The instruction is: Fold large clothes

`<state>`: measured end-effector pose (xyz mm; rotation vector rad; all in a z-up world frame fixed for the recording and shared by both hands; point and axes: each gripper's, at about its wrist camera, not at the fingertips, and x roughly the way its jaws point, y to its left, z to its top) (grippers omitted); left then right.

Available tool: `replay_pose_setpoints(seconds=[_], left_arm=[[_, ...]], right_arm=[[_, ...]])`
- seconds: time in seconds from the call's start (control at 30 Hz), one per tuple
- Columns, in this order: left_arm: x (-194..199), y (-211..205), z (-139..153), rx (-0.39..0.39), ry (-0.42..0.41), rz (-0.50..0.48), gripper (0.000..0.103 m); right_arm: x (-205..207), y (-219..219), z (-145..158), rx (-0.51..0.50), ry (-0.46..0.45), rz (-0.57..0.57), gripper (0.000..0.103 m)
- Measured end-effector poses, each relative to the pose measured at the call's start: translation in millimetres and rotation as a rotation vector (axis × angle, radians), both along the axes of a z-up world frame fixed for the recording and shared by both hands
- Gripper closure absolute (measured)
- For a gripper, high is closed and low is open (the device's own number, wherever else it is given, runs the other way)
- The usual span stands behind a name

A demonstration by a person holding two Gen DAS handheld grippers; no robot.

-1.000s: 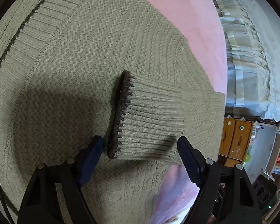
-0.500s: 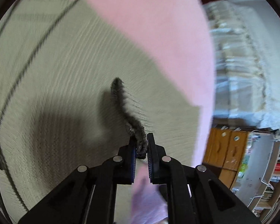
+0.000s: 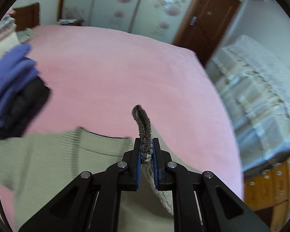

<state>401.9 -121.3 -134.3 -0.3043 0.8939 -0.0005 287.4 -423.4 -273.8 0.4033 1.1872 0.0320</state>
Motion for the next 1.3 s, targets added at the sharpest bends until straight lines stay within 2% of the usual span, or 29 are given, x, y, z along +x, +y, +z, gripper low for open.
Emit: replay_pose_setpoints(seconds=[0.1, 0.27, 0.4, 0.5, 0.6, 0.63, 0.67, 0.87, 0.97, 1.1, 1.17, 1.2, 1.3], left_arm=[[-3.0, 41.2, -22.8, 0.045, 0.049, 0.076, 0.095], [-15.2, 94.7, -90.1, 0.031, 0.192, 0.207, 0.095], [-27.2, 124.9, -122.0, 0.057, 0.241, 0.264, 0.095], [-33.4, 135.8, -133.0, 0.049, 0.258, 0.293, 0.095], [-32.0, 139.9, -130.4, 0.056, 0.240, 0.292, 0.095], [-29.8, 138.9, -127.2, 0.068, 0.228, 0.284, 0.095], [-28.9, 137.6, -125.4, 0.076, 0.217, 0.276, 0.095], [-19.4, 131.6, -113.2, 0.115, 0.156, 0.233, 0.095], [-13.1, 132.8, -128.8, 0.140, 0.202, 0.232, 0.095], [-9.1, 142.3, -178.2, 0.171, 0.373, 0.241, 0.093], [-11.1, 146.9, -189.5, 0.154, 0.414, 0.240, 0.087], [-14.4, 151.4, -189.5, 0.137, 0.414, 0.253, 0.075], [-22.5, 162.1, -176.0, 0.065, 0.392, 0.282, 0.052]], right_arm=[[4.0, 14.1, -3.2, -0.012, -0.001, 0.035, 0.066], [12.5, 35.1, -14.6, -0.039, 0.013, 0.093, 0.066], [17.9, 46.4, -22.0, -0.098, 0.022, 0.114, 0.066], [19.8, 47.9, -26.2, -0.116, 0.031, 0.105, 0.066], [19.4, 53.2, -22.7, -0.172, -0.001, 0.119, 0.067], [18.0, 56.7, -21.7, -0.191, -0.010, 0.124, 0.073], [17.0, 60.2, -20.4, -0.230, -0.017, 0.126, 0.086], [11.3, 64.8, -19.7, -0.254, -0.018, 0.055, 0.088], [13.5, 67.2, -24.2, -0.277, 0.012, 0.064, 0.086], [16.1, 68.6, -22.9, -0.277, 0.046, 0.089, 0.084], [13.3, 67.6, -19.8, -0.274, 0.050, 0.106, 0.084], [10.9, 67.0, -16.2, -0.276, 0.047, 0.121, 0.083], [-1.5, 61.8, 2.0, -0.287, 0.003, 0.140, 0.083]])
